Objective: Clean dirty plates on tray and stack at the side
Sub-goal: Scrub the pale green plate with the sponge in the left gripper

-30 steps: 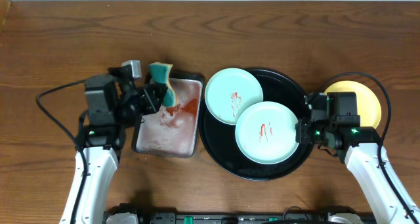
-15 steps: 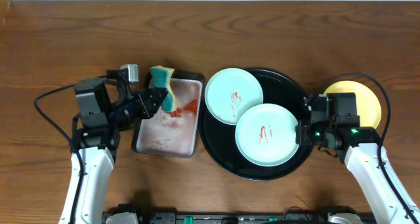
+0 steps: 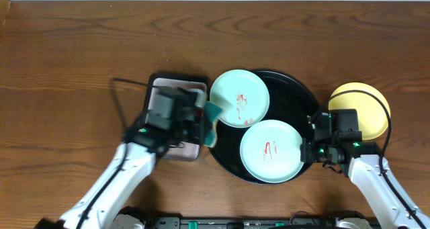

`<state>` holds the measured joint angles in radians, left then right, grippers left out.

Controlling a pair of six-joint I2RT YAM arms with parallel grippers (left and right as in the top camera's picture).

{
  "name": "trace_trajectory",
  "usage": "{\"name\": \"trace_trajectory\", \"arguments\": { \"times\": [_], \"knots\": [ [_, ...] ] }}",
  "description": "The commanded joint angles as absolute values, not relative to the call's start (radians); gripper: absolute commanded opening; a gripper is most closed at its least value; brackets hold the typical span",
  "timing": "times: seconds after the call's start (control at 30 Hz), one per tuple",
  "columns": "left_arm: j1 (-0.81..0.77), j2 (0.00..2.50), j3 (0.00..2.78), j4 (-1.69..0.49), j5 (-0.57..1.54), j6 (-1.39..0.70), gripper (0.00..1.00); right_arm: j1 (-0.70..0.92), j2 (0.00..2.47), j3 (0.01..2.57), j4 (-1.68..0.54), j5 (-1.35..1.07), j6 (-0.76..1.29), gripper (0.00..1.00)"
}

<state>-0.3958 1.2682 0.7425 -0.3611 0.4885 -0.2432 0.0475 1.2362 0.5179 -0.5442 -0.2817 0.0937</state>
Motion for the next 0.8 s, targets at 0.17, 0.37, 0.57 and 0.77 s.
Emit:
{"name": "trace_trajectory", "arguments": {
  "times": [0.17, 0.37, 0.57, 0.77],
  "knots": [
    [-0.679, 1.483, 0.979, -0.356, 0.339, -0.377, 0.07, 0.054, 1.236, 0.504, -0.538, -0.296, 0.081, 0.01],
    [-0.802, 1.692, 1.13, -0.366, 0.359, -0.486, 0.07, 0.054, 1.236, 0.503, -0.538, -0.296, 0.081, 0.01],
    [-0.873, 1.845, 1.202, -0.355, 0.384, -0.573, 0.07, 0.054, 1.236, 0.503, -0.54, -0.296, 0.081, 0.01],
    [-0.896, 1.945, 1.205, -0.382, 0.338, -0.577, 0.07, 0.054, 1.236, 0.503, -0.54, -0.296, 0.081, 0.01]
  ]
}}
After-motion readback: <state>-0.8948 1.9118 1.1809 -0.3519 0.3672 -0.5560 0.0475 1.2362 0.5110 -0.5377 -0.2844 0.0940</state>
